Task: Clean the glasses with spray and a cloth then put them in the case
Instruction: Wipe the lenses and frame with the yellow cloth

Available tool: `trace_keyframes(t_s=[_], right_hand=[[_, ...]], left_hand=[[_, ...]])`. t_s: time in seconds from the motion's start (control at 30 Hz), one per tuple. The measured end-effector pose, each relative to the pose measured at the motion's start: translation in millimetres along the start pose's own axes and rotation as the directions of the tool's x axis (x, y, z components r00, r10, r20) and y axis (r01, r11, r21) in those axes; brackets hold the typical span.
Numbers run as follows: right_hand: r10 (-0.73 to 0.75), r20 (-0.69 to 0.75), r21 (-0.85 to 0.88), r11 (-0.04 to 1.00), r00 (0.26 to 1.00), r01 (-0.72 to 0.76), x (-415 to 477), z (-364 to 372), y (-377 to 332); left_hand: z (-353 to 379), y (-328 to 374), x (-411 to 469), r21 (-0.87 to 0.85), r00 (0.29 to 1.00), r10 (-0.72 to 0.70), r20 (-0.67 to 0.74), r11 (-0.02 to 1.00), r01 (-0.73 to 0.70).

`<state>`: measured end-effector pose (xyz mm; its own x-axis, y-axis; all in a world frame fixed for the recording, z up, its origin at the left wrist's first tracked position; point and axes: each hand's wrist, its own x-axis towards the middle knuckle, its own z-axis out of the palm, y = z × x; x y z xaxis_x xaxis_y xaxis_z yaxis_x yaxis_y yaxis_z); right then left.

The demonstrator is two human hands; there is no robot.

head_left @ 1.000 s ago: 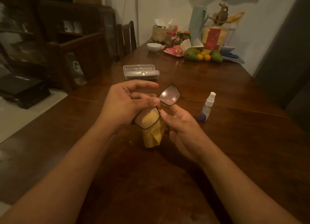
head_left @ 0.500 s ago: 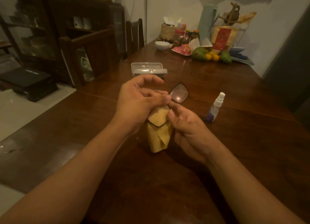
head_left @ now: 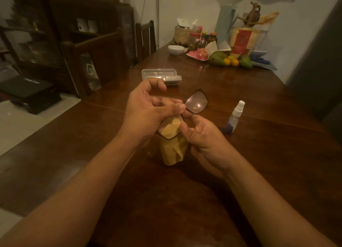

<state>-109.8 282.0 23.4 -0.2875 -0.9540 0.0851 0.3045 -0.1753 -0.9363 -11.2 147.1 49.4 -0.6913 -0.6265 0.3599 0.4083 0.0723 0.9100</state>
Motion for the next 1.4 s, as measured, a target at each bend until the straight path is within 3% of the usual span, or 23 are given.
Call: trace_keyframes(t_s=[0.23,0.5,0.67,0.8,1.0,1.17,1.4], right_hand=[[-0.051,-0.116,-0.073,0.996,0.992,0.043,0,-8,-3],[-0.079,-0.064,-0.035,0.996,0.995,0.077,1,-10,-1],[-0.128,-0.099,-0.046,0.991,0.987,0.124,1,-11,0],[-0.162,-0.156,-0.031,0.987,0.974,0.159,2,-16,-2],[-0.192,-0.218,0.003,0.98,0.957,0.197,1,-26,-7],[-0.191,-0.198,0.01,0.98,0.961,0.197,2,-28,-6],[-0.154,-0.232,-0.068,0.988,0.96,0.142,0,-26,-9]], left_hand=[[3,3,-2,-0.022,0.999,-0.031,0.029,0.999,0.031],[0,2,1,-0.031,0.995,-0.056,0.086,0.998,0.058],[-3,4,2,0.148,0.98,-0.161,0.114,0.979,0.143],[-12,9,-1,0.309,0.985,-0.119,0.123,0.948,0.076],[-23,16,0,0.547,0.948,-0.04,0.316,0.824,-0.147],[-21,10,-3,0.535,0.928,0.145,0.344,0.782,-0.321],[-22,8,-4,0.506,0.905,0.219,0.365,0.769,-0.391]])
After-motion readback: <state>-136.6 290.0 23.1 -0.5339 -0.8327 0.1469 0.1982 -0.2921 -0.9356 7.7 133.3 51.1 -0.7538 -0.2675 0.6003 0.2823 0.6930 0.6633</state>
